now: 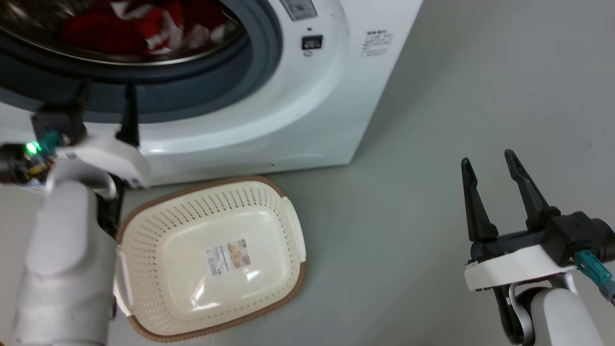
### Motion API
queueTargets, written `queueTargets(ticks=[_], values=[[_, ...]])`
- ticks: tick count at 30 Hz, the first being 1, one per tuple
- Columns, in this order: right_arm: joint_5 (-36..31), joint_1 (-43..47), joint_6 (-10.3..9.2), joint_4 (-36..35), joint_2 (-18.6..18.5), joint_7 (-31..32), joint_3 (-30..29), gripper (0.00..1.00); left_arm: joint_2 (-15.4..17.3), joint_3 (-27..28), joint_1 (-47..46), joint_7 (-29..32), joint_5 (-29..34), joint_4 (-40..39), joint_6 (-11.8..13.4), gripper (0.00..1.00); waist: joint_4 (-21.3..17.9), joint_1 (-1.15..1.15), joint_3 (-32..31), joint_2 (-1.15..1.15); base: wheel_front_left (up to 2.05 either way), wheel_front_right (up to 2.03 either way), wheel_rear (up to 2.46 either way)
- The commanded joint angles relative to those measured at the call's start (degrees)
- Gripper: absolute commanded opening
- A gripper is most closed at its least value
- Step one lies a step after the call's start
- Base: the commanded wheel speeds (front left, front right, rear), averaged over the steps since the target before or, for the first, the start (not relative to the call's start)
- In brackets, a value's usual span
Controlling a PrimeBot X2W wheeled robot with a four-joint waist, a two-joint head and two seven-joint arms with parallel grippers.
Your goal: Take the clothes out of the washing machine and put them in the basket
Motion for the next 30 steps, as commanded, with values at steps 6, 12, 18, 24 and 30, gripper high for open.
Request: queueTargets(ticks=[6,12,18,24,30], values=[[2.4,-3.2,-0.03,1.4,0.0,-1.8,1.8,1.0,4.4,-0.9,-10.1,2.9,-0.6,6.7,-0.2,1.0,-5.4,-0.01,8.6,0.0,0.0,0.0,0.0],[4.7,-5.3,-0.03,3.1,0.0,-3.0,3.7,1.0,8.2,-2.0,-19.5,6.8,-0.9,12.4,-0.3,1.0,-8.3,-0.01,13.0,0.0,0.0,0.0,0.0],[6.9,-6.8,-0.03,4.1,0.0,-3.3,5.8,1.0,11.6,-3.4,-28.4,13.2,-0.4,16.7,-0.4,1.0,-11.1,-0.01,15.9,0.0,0.0,0.0,0.0],[9.0,-6.9,-0.03,3.2,0.0,-3.3,7.5,1.0,15.6,-6.6,-36.2,23.8,-0.9,20.4,-0.3,1.0,-13.8,-0.01,17.8,0.0,0.0,0.0,0.0],[10.6,-6.2,-0.03,2.7,0.0,-3.3,8.6,1.0,19.6,-9.3,-42.0,36.9,-2.9,22.0,-0.3,1.0,-15.9,-0.01,19.6,0.0,0.0,0.0,0.0]])
